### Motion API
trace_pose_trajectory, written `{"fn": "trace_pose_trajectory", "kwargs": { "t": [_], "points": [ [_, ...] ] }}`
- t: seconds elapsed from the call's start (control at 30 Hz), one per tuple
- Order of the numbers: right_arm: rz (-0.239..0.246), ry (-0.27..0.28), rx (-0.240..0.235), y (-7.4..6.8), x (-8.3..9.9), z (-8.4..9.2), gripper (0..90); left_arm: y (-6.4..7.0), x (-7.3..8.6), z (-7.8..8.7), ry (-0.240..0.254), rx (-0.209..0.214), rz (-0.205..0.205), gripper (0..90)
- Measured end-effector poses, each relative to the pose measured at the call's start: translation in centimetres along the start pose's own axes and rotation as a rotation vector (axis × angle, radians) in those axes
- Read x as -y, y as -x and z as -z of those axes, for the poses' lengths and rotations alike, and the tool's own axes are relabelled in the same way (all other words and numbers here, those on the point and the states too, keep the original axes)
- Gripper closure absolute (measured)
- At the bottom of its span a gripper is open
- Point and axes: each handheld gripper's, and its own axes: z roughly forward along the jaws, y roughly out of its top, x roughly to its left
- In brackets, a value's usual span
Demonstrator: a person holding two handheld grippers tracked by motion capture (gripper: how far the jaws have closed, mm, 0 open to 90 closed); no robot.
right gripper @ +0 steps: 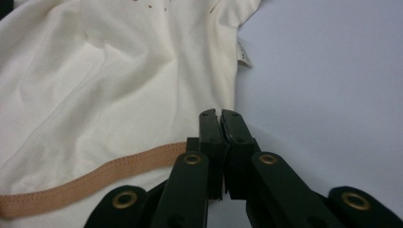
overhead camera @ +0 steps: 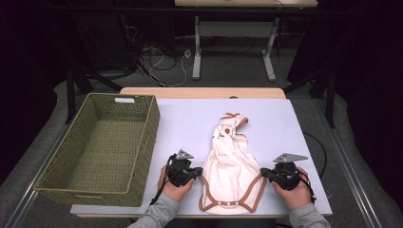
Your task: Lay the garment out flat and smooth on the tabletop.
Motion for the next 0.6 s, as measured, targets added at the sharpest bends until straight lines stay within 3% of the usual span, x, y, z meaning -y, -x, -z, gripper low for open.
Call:
{"fn": "trace_pose_trajectory", "kwargs": {
  "t": [0.6],
  "points": [
    [-0.005,0.011,0.002,0.3,0.3,1.3,88.1,-0.4,0.7,3.1,-0.019,-0.067,-0.023,88.4]
  ]
}}
